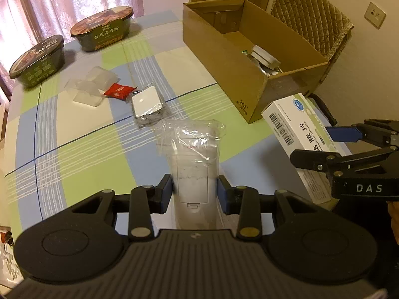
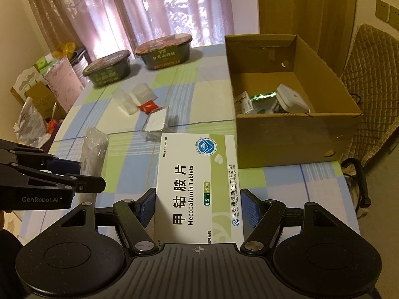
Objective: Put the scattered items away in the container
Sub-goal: 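Carry the bagged device and tablet box over the cardboard box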
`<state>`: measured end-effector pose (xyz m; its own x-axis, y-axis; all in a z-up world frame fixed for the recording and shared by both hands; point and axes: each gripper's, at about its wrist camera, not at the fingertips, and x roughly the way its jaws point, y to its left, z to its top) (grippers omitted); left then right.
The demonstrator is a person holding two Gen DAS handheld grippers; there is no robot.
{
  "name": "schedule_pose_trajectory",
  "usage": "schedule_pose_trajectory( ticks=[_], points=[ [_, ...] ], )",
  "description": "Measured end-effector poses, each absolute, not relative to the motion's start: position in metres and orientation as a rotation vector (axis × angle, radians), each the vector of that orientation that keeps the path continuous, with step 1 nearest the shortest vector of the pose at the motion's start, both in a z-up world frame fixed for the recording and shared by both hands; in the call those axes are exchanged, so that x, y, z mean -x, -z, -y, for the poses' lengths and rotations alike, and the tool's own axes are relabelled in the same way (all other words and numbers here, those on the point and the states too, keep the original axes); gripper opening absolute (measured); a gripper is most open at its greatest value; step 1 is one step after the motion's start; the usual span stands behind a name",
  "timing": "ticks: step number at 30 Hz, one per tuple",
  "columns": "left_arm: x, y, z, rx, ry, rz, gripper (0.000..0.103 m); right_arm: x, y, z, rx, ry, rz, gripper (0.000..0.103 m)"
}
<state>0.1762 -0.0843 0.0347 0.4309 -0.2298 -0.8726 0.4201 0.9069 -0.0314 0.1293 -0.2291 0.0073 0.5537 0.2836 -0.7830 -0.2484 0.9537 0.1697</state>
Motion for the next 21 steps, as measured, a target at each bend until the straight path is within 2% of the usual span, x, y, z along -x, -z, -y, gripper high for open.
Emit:
schedule_pose_trajectory(
  ticks=[21],
  points=[
    [-0.198,-0.064,0.140,-0.231,0.509,-0.989,0.033,-0.147,-0.032,0.277,-0.070,-0.242,-0.871,0.073]
  ],
)
